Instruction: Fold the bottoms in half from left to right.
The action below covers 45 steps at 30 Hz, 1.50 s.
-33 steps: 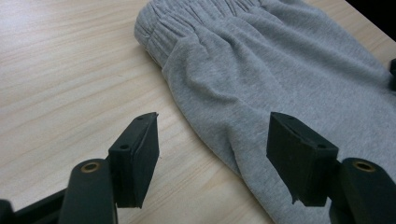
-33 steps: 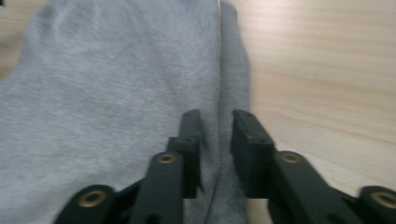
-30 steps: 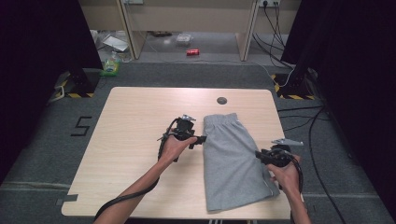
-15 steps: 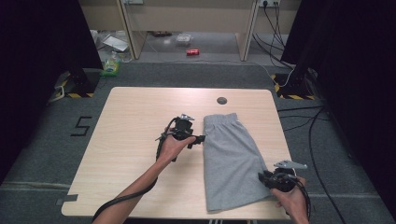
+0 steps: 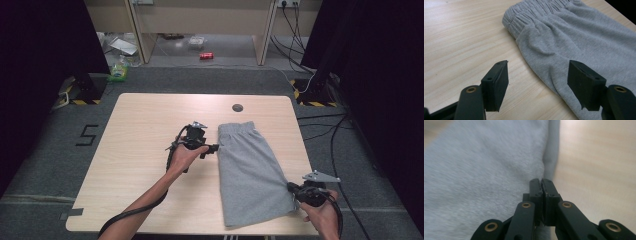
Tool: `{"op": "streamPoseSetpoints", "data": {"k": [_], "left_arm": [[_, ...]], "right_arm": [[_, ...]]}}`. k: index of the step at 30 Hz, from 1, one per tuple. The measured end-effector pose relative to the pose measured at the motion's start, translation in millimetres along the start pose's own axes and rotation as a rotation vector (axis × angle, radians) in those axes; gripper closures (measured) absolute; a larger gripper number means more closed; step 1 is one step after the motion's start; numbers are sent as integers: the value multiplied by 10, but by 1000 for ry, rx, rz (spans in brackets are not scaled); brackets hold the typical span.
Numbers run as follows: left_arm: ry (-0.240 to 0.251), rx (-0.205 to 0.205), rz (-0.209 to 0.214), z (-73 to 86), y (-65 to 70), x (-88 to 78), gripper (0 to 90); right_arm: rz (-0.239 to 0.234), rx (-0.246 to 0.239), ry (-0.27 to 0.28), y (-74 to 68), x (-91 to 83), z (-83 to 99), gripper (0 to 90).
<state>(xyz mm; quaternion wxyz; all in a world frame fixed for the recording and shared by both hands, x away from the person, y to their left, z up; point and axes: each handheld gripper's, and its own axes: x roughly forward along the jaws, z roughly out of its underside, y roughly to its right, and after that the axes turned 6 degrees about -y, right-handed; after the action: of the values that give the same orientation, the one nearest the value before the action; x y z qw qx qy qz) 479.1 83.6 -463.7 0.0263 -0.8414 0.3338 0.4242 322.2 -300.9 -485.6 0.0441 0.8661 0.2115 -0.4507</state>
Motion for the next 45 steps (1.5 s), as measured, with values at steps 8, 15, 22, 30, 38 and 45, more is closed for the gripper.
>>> {"op": "streamPoseSetpoints", "data": {"k": [8,15,22,30,38,45], "left_arm": [[13,-22,-11,-14,-50,6,327],[12,-25,-6,-42,-21,49,320],[14,-41,3,-90,-3,136,298],[12,-62,7,-129,-23,241,273],[-1,-80,-5,-150,-92,305,247],[-9,-81,-26,-201,-105,356,205]], "right_arm": [[16,21,36,24,-29,-14,752],[10,30,91,21,-19,-126,611],[-5,-19,128,-51,95,-418,543],[-21,-67,154,-162,294,-859,500],[-40,-91,155,-219,550,-1165,483],[-43,-85,162,-179,657,-1321,457]]}}
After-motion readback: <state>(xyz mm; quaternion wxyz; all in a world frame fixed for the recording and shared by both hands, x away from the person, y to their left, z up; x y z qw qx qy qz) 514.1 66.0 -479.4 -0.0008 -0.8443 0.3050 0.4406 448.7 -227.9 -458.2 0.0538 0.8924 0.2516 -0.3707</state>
